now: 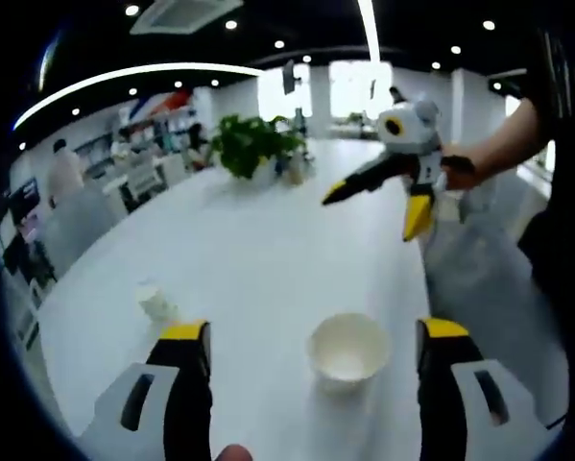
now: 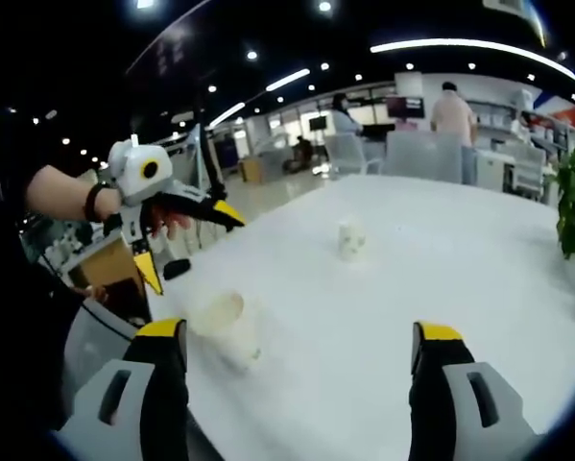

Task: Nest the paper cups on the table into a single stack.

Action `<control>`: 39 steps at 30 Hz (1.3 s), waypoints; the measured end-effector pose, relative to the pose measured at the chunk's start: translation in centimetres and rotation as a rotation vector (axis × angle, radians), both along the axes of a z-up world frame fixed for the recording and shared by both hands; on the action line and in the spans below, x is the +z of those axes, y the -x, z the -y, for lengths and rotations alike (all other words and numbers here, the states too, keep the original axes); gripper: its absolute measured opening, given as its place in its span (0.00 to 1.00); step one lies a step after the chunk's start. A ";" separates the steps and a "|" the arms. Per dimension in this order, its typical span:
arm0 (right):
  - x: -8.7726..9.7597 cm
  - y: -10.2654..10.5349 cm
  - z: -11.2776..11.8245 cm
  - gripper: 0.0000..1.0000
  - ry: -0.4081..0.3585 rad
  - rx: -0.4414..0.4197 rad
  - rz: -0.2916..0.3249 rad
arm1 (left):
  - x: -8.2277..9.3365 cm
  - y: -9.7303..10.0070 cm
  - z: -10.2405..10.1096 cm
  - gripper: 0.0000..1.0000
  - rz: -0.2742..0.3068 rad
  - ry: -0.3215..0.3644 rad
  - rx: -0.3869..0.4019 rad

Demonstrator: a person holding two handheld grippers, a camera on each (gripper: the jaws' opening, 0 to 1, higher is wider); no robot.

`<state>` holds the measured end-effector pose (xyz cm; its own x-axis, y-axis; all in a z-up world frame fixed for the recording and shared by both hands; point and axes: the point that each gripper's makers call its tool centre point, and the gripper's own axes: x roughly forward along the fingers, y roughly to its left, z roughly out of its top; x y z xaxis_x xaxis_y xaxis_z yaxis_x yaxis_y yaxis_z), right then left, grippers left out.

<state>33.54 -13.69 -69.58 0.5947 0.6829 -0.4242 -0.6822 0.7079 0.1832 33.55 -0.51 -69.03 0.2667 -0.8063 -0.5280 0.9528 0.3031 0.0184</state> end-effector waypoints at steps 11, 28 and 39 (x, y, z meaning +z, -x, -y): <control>-0.3 0.0 -0.4 0.95 0.009 0.016 -0.007 | 0.6 0.0 -0.5 0.99 0.016 0.039 0.018; 1.3 -3.5 -1.7 0.95 0.044 0.043 0.040 | 0.4 -1.1 -3.1 0.98 0.021 0.064 0.142; 1.0 -5.8 -2.9 0.94 0.093 0.079 0.050 | 0.7 -2.7 -6.1 0.98 0.013 0.125 0.292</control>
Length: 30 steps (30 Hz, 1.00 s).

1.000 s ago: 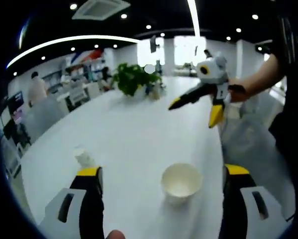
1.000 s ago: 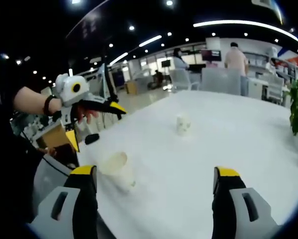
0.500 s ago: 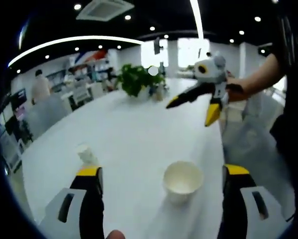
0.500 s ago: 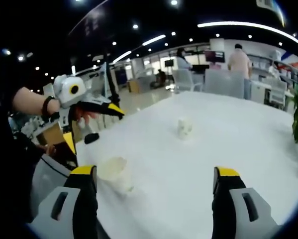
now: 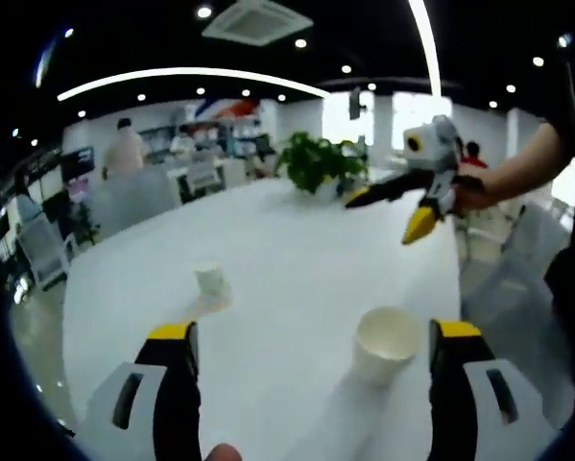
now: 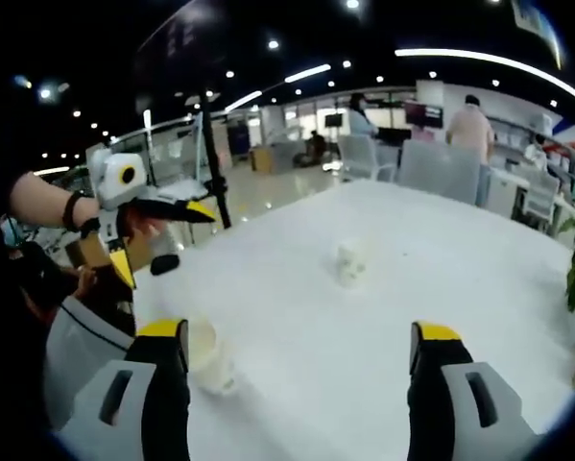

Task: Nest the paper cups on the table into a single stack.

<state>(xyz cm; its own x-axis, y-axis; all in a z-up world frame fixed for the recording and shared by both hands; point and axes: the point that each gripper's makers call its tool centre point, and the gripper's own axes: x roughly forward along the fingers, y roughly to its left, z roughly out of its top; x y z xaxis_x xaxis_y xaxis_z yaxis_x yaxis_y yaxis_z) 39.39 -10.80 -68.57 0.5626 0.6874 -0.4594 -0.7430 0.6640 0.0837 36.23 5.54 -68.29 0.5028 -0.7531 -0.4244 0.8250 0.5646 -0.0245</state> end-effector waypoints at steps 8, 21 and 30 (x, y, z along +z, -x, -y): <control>0.0 -3.1 -1.3 0.88 0.005 0.026 0.018 | -0.3 0.2 0.4 0.98 0.010 -0.014 -0.001; -2.4 -12.5 -3.8 0.82 0.030 0.055 0.024 | -1.6 -0.4 0.6 0.98 -0.020 -0.013 0.045; -3.7 -18.8 -5.0 0.80 0.043 0.055 0.034 | -2.6 -0.8 0.5 0.98 -0.045 0.006 0.101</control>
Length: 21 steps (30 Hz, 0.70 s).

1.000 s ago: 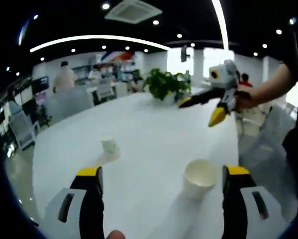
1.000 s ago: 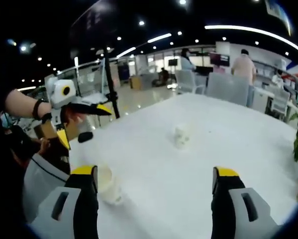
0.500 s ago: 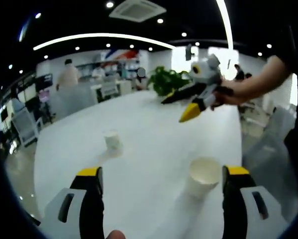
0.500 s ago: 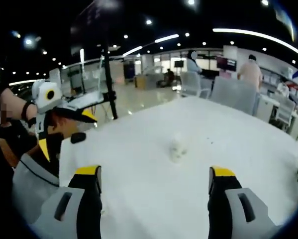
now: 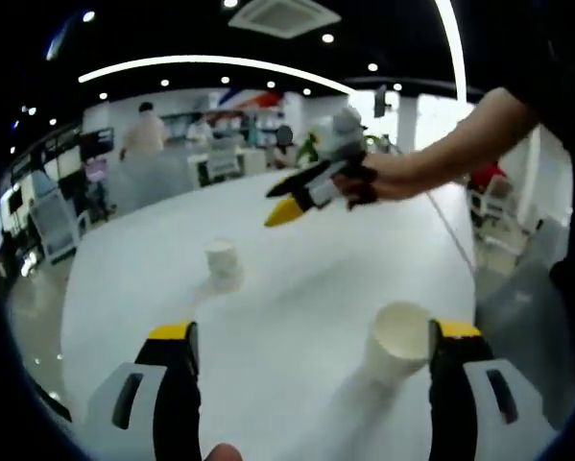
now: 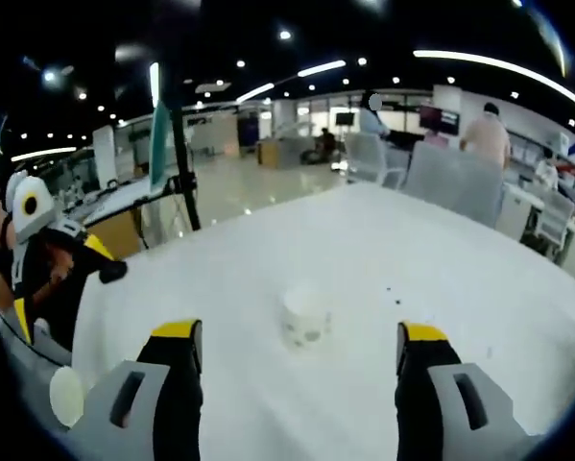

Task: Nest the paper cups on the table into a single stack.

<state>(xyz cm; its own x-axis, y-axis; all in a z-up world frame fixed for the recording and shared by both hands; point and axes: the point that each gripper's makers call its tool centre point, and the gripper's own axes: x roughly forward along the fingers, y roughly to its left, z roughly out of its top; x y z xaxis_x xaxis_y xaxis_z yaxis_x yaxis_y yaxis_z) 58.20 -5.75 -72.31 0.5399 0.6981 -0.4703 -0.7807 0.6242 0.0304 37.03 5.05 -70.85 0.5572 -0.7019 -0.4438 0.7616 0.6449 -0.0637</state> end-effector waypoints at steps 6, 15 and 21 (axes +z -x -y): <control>-2.0 -1.4 -1.1 0.77 0.039 0.035 -0.010 | -0.5 0.1 0.0 0.98 0.002 -0.009 0.017; -3.7 -2.8 -2.8 0.75 0.071 0.074 -0.024 | -1.0 0.4 -0.1 0.98 -0.007 -0.004 0.043; -4.6 -3.2 -4.0 0.69 0.108 0.112 -0.016 | -1.3 0.6 -0.5 0.97 -0.005 -0.004 0.064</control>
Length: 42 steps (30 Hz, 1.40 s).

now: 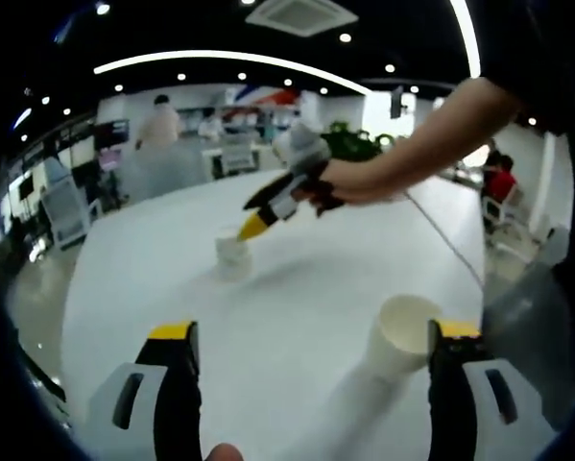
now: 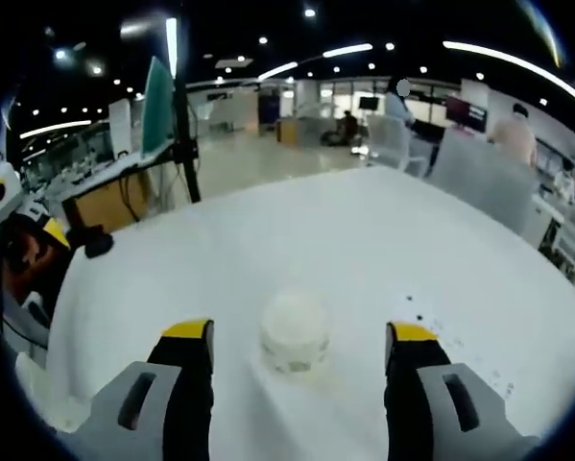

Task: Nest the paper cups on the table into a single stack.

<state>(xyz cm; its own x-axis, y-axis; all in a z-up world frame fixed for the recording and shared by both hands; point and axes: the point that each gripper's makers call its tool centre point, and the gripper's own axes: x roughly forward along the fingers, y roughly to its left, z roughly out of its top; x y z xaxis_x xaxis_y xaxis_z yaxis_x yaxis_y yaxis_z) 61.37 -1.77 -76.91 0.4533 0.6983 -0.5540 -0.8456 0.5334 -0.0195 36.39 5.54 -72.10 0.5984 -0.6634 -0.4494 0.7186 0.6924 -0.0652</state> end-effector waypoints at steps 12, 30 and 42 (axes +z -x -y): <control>-1.4 0.0 -0.9 0.50 0.101 0.054 0.028 | -0.4 0.3 -0.2 0.97 -0.019 0.020 0.022; -2.7 0.0 -2.5 0.37 0.134 0.120 0.029 | -0.7 0.5 -0.9 0.95 -0.027 0.007 0.032; -1.8 1.7 -1.1 0.35 0.093 0.080 -0.025 | -0.1 0.4 -0.9 0.95 -0.019 0.012 0.036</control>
